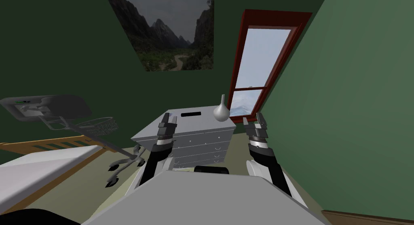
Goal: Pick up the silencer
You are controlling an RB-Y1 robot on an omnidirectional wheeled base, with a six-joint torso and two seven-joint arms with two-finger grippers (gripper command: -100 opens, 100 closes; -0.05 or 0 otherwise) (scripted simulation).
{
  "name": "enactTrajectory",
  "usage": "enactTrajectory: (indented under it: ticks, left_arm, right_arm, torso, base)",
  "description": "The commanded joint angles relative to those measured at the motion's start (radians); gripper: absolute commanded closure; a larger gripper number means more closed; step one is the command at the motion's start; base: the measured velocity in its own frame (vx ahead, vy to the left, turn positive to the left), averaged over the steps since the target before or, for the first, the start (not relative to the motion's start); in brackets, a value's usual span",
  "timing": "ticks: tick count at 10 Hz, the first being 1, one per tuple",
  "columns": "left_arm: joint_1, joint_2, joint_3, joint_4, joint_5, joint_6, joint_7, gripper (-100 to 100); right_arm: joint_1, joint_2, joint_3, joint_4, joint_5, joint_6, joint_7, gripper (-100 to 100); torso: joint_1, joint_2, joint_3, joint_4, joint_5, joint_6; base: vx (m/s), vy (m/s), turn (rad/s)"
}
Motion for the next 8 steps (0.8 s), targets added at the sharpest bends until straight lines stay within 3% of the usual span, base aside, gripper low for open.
enactTrajectory:
  ticks: [1, 4, 5, 7, 8]
  left_arm:
    - [-0.034, 0.041, 0.010, 0.023, 0.009, 0.032, 0.000, -100]
    - [-0.110, 0.094, 0.034, 0.076, 0.031, 0.107, -0.001, -100]
    - [-0.115, 0.094, 0.034, 0.076, 0.031, 0.107, -0.001, -100]
    - [-0.175, 0.127, 0.057, 0.124, 0.051, 0.171, -0.002, -100]
    - [-0.191, 0.127, 0.057, 0.124, 0.051, 0.176, -0.002, -100]
  right_arm:
    - [0.000, 0.000, 0.000, 0.000, 0.000, 0.000, 0.000, 0]
    - [0.000, 0.000, 0.000, 0.000, 0.000, 0.000, 0.000, 0]
    - [0.000, 0.000, 0.000, 0.000, 0.000, 0.000, 0.000, 0]
    - [0.000, 0.000, 0.000, 0.000, 0.000, 0.000, 0.000, 0]
    - [0.000, 0.000, 0.000, 0.000, 0.000, 0.000, 0.000, 0]
  torso:
    - [0.000, 0.000, 0.000, 0.000, 0.000, 0.000]
    - [-0.001, 0.004, 0.002, 0.001, 0.000, 0.000]
    - [-0.001, 0.004, 0.002, 0.001, 0.000, 0.000]
    - [-0.001, 0.004, 0.002, 0.001, 0.000, 0.000]
    - [-0.001, 0.004, 0.002, 0.001, 0.000, 0.000]
  base:
    - [-0.034, -0.007, -0.078]
    - [-0.065, -0.023, -0.096]
    - [-0.062, -0.014, -0.025]
    - [-0.064, -0.018, -0.089]
    - [-0.059, -0.023, -0.054]
